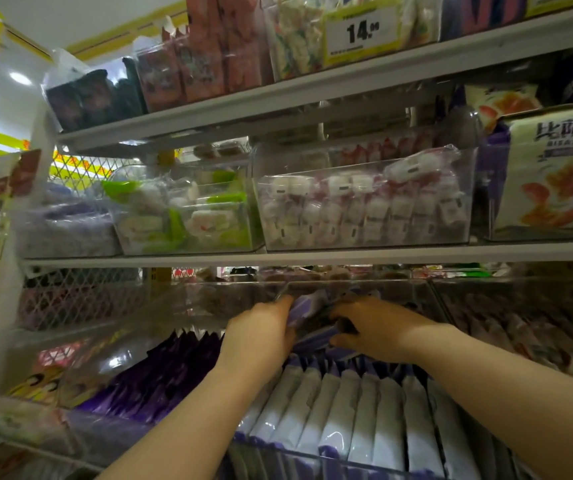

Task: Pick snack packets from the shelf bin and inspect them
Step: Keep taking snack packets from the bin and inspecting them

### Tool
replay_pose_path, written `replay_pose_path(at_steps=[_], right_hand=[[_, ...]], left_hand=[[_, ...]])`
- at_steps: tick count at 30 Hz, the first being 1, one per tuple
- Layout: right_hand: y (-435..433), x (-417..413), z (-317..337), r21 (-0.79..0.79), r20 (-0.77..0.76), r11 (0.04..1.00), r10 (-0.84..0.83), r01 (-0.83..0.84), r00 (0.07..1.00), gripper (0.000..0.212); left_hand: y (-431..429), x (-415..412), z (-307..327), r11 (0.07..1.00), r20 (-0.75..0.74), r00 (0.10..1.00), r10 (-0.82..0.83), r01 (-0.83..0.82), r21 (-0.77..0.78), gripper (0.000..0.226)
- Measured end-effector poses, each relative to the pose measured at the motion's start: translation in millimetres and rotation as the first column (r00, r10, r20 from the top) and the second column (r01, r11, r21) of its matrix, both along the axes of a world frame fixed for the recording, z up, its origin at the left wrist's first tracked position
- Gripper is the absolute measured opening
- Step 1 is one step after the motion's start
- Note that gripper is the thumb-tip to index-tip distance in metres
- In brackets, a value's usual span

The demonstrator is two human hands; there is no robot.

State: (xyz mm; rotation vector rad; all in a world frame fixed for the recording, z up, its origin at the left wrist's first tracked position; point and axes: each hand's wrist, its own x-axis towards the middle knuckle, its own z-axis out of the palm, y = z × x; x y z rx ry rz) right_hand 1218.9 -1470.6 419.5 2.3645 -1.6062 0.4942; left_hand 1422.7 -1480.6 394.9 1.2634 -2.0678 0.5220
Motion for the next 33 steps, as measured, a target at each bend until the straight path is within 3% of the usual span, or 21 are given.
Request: replay_pose_path(at_steps=[4,7,10,12,16,18,20,21,23,26,28,31,33], right_hand=[[3.9,3.0,-0.9,0.081,0.000,0.997,0.009,-0.009,1.000,0.041],[9.4,9.5,-0.6,0.055,-0.110,0.997,-0.054,0.060,0.992,0.053],[21.9,15.8,2.2,-0.005,-0.127,0.992,-0.123,0.123,0.984,0.051],[34.1,23.3,2.4,-0.109,-0.071,0.988,-0.113,0.105,0.991,0.045],[60.7,56.8,-12.8,-0.211,0.237,0.977,0.089,-0.039,0.968,0.029],[74.4,80.8,-25.2,-0.155,0.503,0.978,0.201,-0.141,0.841,0.037],[90.8,104.3,-39.1,0.003,0.813,0.939,0.198,-0.344,0.548,0.043],[98.8,114.2,-45.9,0.060,0.904,0.894,0.140,-0.444,0.404,0.043],[111.4,128.5,-61.4,0.091,0.961,0.822,0.075,-0.562,0.266,0.037],[122.2,145.2,-89.5,0.071,0.984,0.789,0.045,-0.611,0.173,0.023],[124.9,154.9,-111.3,0.083,0.985,0.797,0.024,-0.599,0.169,0.022],[130.5,169.1,-147.0,0.144,0.966,0.773,0.026,-0.618,0.257,0.025],[135.0,176.9,-171.9,0.179,0.958,0.734,0.021,-0.655,0.285,0.028]], left_hand=[[16.4,17.6,-2.7,0.958,-0.317,0.906,-0.280,0.245,-0.149,0.035],[29.4,36.5,-12.8,0.923,-0.405,0.834,-0.374,0.294,-0.248,0.035],[41.2,57.0,-22.5,0.923,-0.450,0.812,-0.372,0.275,-0.268,0.038],[51.6,65.5,-27.7,0.922,-0.454,0.812,-0.367,0.254,-0.291,0.038],[78.9,73.3,-45.1,0.900,-0.425,0.817,-0.391,0.242,-0.363,0.043],[93.2,75.6,-57.7,0.892,-0.393,0.830,-0.395,0.245,-0.379,0.046],[105.6,79.6,-70.6,0.892,-0.394,0.833,-0.388,0.230,-0.390,0.046],[111.6,82.4,-77.1,0.895,-0.395,0.837,-0.380,0.224,-0.386,0.047],[122.6,89.4,-90.8,0.908,-0.358,0.864,-0.355,0.228,-0.351,0.049],[136.4,105.4,-115.1,0.923,-0.300,0.883,-0.361,0.293,-0.249,0.045],[147.8,116.0,-135.6,0.920,-0.378,0.839,-0.392,0.347,-0.184,0.042],[160.6,131.6,-165.5,0.926,-0.642,0.675,-0.364,0.337,-0.170,0.043],[164.0,144.3,-181.5,0.957,-0.815,0.529,-0.237,0.274,-0.100,0.038]])
